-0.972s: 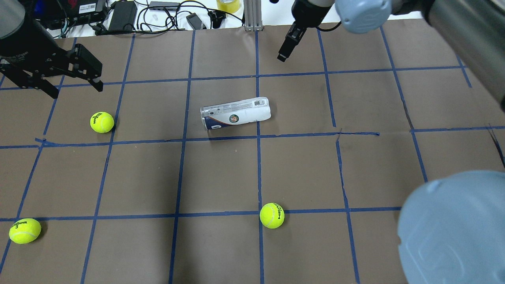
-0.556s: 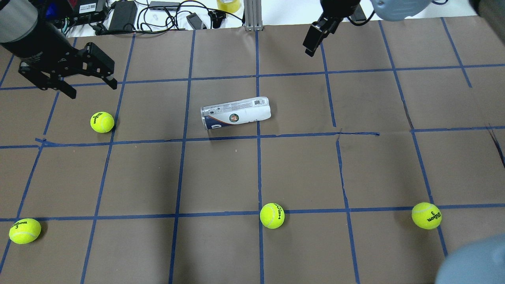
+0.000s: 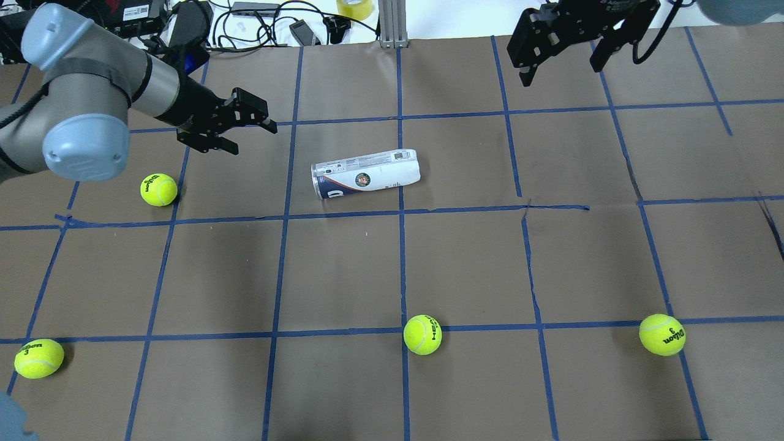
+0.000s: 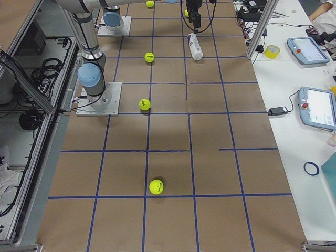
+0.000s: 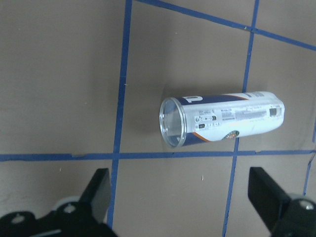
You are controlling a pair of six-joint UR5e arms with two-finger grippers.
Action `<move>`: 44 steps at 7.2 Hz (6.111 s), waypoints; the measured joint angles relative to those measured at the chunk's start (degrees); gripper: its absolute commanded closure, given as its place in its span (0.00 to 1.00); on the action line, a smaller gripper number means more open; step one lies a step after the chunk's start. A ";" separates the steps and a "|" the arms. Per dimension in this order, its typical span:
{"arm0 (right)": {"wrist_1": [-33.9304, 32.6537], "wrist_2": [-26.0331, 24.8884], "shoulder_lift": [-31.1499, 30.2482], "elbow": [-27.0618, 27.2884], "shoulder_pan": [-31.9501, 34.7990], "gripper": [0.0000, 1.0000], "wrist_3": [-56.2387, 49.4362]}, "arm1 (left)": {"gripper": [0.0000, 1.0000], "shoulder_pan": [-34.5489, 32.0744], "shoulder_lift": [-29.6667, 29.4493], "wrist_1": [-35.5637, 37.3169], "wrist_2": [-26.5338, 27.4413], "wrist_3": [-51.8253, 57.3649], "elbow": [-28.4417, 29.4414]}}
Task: Lift up tennis ball bucket
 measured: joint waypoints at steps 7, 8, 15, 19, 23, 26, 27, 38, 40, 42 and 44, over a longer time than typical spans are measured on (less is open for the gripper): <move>-1.13 -0.17 -2.13 1.61 -3.30 0.00 1.39 | 0.00 -5.86 -14.72 10.55 -6.12 -3.41 -0.07; -0.81 -0.14 -2.32 1.83 -3.63 0.00 1.43 | 0.00 -5.99 -15.63 10.41 -8.16 -3.73 0.00; 0.34 0.36 -2.78 2.33 -3.80 0.00 1.36 | 1.00 -6.12 -15.63 9.89 -12.91 -14.41 1.99; 0.39 0.49 -2.79 2.39 -3.89 0.00 1.36 | 1.00 -7.89 -11.71 4.42 -3.95 -29.22 12.86; 0.31 0.56 -2.63 2.42 -3.96 0.00 1.11 | 1.00 -15.93 -10.54 -9.22 22.86 -20.84 26.78; 0.14 0.56 -2.70 2.41 -3.97 0.00 0.88 | 1.00 -20.25 -11.35 -6.45 30.21 -10.07 25.48; 0.20 0.43 -2.87 2.39 -3.98 0.00 0.87 | 1.00 -20.96 -11.43 -3.68 30.74 -8.42 23.61; 0.33 0.38 -2.96 2.51 -3.98 0.00 0.63 | 0.00 -24.30 -9.42 1.79 30.72 -7.29 18.66; 0.34 0.38 -2.96 2.51 -3.98 0.00 0.64 | 0.00 -24.01 -6.94 -7.85 30.72 -7.32 23.29; 0.35 0.44 -2.97 2.51 -3.98 0.00 0.66 | 0.00 -19.72 -3.72 -22.09 29.86 -6.62 29.61; 0.35 0.49 -2.95 2.53 -3.98 0.00 0.64 | 0.00 -12.48 0.20 -29.82 27.32 -3.50 29.64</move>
